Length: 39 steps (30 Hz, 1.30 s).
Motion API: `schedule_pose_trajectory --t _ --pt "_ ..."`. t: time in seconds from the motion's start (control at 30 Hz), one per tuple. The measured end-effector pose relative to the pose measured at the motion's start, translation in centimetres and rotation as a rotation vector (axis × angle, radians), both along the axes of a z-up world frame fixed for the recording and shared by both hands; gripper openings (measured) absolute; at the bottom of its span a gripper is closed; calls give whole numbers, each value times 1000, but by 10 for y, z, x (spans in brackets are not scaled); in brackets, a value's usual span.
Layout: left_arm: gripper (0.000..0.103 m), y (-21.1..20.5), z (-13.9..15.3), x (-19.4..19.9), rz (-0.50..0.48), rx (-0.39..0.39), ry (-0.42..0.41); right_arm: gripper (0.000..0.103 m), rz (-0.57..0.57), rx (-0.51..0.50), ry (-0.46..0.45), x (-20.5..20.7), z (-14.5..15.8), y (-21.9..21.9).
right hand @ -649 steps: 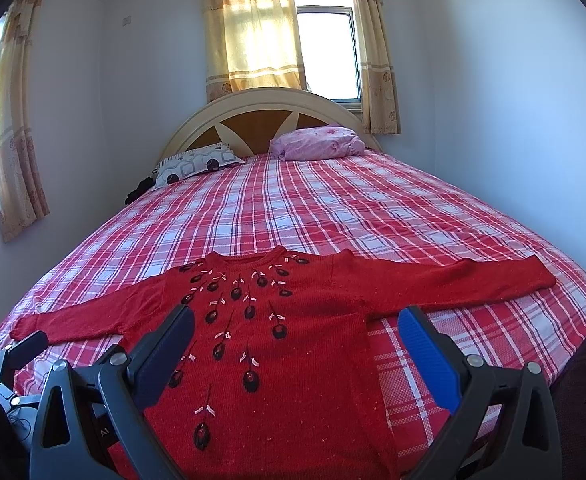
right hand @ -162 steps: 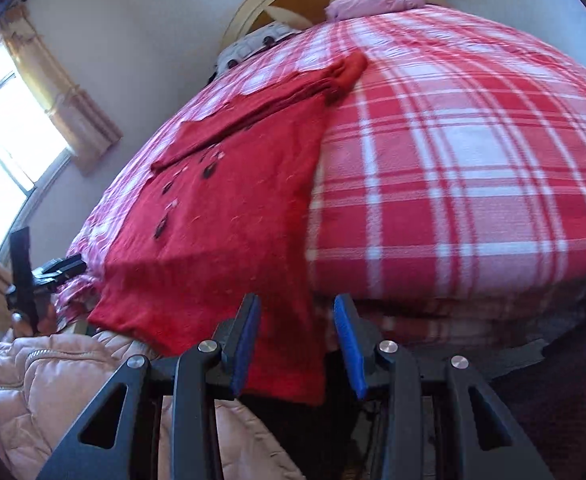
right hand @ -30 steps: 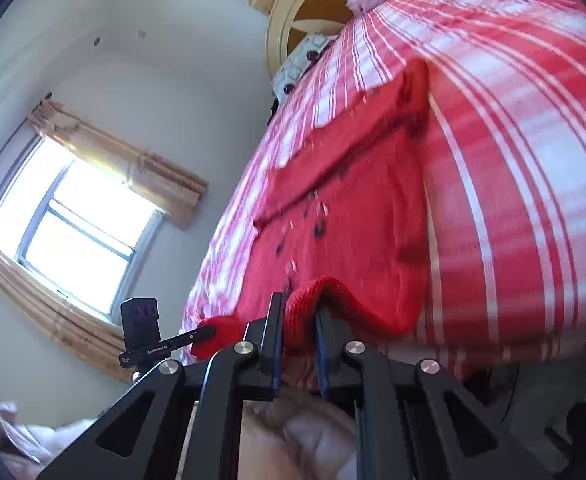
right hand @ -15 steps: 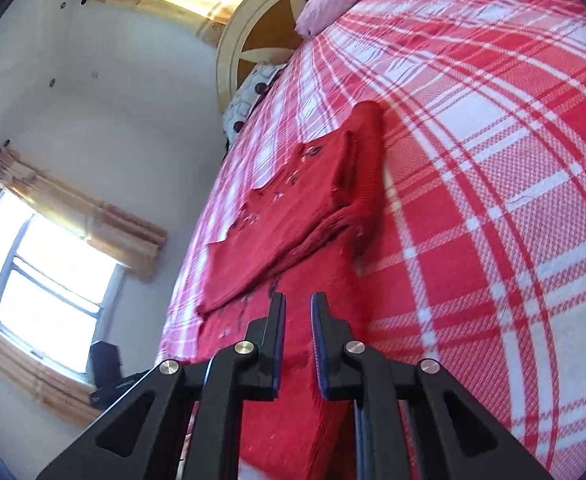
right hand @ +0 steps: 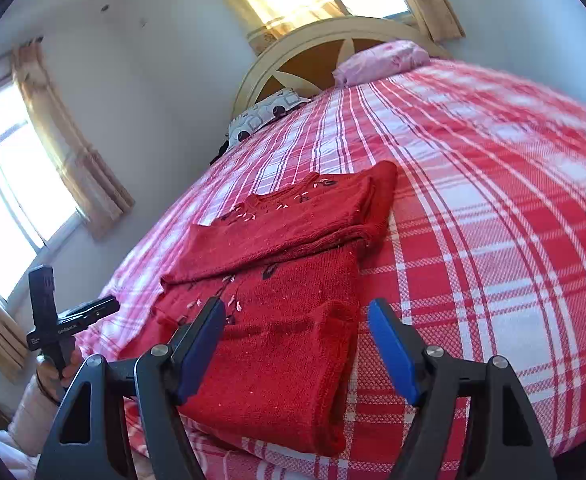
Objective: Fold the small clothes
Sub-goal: 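Open both tools and release the folded hem, then grasp the folded edge of the sweater with both tools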
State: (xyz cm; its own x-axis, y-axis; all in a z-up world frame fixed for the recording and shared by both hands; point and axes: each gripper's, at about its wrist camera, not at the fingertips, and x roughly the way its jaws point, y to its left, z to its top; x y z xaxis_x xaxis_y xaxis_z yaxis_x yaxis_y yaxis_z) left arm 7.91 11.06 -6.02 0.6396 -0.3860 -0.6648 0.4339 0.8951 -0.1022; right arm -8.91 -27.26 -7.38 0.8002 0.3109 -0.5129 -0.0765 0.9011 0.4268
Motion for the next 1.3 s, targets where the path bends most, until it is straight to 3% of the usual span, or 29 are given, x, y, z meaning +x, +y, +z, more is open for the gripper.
schedule_pose_trajectory --t 0.17,0.3,0.43,0.6,0.77,0.8,1.0,1.1,1.2,1.23,1.27,1.3 --pt "73 -13 -25 10 -35 24 17 74 23 -20 8 3 -6 9" --pt "66 -10 -46 23 -17 -12 124 74 19 -22 8 1 -5 8" --pt "49 -14 -46 14 -37 -11 100 74 -4 -13 8 -2 -5 2" --pt "46 -15 -47 10 -38 -14 104 72 -37 5 18 -3 -6 -7" --pt "14 -10 -44 6 -18 -82 145 70 -68 9 13 -6 -4 -17" --pt "12 -9 -43 5 -7 -81 135 69 -66 1 15 -5 -5 -17" --pt "12 -8 -47 6 18 -95 137 68 -34 -93 44 5 -11 0" --pt "12 -16 -44 1 -16 -72 112 68 -14 -162 73 15 -19 13" --pt "27 -20 -45 2 -20 -40 109 68 -9 -181 114 26 -32 19" --pt "39 -18 -47 4 -20 -56 123 68 -4 -195 126 29 -36 22" --pt "45 -16 -47 5 -19 -74 133 63 5 -210 135 31 -39 25" --pt "45 -14 -47 6 -18 -89 139 52 19 -232 146 33 -42 30"
